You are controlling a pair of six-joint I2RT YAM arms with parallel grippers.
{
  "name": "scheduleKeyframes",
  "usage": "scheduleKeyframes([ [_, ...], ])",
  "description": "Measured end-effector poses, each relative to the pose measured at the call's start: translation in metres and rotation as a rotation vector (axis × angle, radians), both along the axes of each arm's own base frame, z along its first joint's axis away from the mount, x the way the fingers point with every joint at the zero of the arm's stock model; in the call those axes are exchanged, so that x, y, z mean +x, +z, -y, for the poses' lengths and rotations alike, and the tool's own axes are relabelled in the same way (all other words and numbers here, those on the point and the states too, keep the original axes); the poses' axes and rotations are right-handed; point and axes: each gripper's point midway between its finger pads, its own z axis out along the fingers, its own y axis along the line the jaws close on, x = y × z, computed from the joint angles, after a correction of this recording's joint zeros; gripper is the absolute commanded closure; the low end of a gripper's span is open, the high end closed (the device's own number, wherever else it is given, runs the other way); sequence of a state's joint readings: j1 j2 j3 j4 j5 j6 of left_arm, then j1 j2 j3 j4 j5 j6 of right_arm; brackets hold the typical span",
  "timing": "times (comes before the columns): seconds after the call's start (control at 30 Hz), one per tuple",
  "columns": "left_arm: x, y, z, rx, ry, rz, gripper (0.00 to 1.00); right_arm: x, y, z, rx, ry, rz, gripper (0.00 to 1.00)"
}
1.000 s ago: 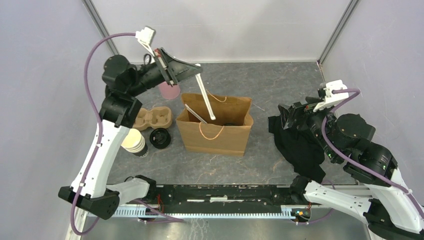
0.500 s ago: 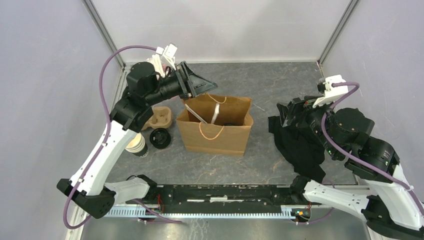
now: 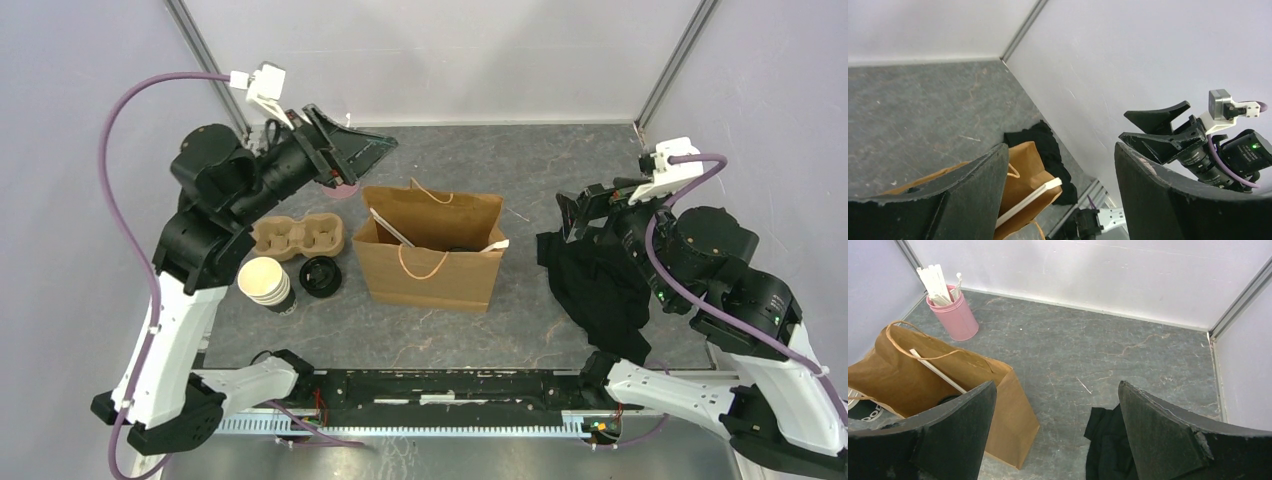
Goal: Pack the takeout coffee
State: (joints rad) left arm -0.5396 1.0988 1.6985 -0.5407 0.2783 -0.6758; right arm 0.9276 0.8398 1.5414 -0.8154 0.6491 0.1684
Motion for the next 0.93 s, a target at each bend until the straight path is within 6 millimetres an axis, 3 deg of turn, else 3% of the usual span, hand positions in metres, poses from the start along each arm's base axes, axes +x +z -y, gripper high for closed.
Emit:
scheduleKeyframes([
  [0.2, -0.006, 0.017, -0.017, -0.003, 0.064, 0.070, 0.15, 0.003, -0.001, -0.002, -0.018, -0.004, 0.000, 0.02],
  [0.6, 0.004, 0.007, -0.018, 0.046, 0.099, 0.046, 0.14, 0.007, -0.022, -0.014, -0.039, 0.008, -0.063, 0.02],
  [0.73, 0.005, 0.011, -0.020, 0.045, 0.109, 0.058, 0.14, 0.008, -0.018, -0.012, -0.037, -0.002, -0.056, 0.02],
  [0.93, 0.005, 0.013, -0.023, 0.043, 0.125, 0.062, 0.14, 0.007, 0.003, -0.004, 0.001, -0.028, -0.015, 0.02],
])
